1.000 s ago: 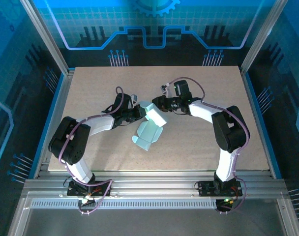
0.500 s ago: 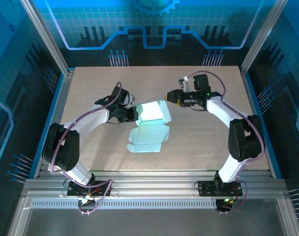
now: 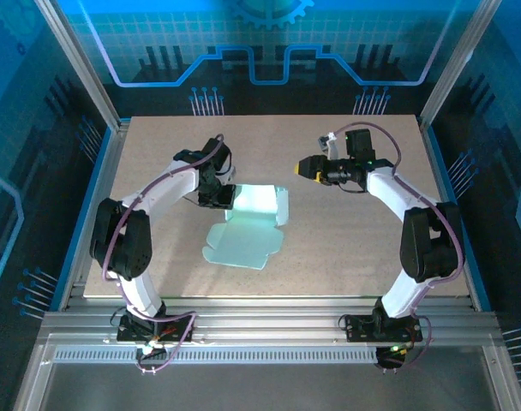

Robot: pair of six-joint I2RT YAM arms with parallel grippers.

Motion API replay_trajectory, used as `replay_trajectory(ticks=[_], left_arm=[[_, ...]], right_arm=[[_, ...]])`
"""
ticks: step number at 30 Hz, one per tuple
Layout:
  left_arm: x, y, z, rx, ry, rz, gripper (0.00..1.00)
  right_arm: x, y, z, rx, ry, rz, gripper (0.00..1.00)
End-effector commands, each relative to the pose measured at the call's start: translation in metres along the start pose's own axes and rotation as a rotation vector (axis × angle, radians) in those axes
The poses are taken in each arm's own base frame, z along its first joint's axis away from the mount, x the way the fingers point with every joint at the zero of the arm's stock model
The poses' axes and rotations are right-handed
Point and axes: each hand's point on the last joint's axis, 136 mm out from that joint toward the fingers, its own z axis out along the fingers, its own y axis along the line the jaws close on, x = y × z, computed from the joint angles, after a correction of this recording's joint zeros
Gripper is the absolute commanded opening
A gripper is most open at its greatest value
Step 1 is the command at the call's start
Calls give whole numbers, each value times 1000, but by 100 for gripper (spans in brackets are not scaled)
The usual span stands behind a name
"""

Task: Fold the paper box

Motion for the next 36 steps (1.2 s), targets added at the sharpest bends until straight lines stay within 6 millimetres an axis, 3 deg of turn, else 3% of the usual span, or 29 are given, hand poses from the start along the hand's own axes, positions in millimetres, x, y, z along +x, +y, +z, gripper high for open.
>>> replay_trajectory(ticks=[1,6,17,24,29,36], left_arm=[[-47,-25,-12,131,-240,75,1],[-64,-40,-6,131,-417,111,6],[-58,-61,34,108,-645,176,8],[-48,-75,57,87,-731,265,8],[-46,-70,73,46,-776,284,8],[-37,-61,91,40,-791,279,9]], right_arm=[[-17,20,-9,-33,-44,-80,59],[-26,30,-7,-22,-46,-125,59],[-20,44,-8,32,-17,-199,59],[3,47,23,104,134,-189,59],[19,41,46,154,217,-148,59],[41,28,52,155,258,-68,58]])
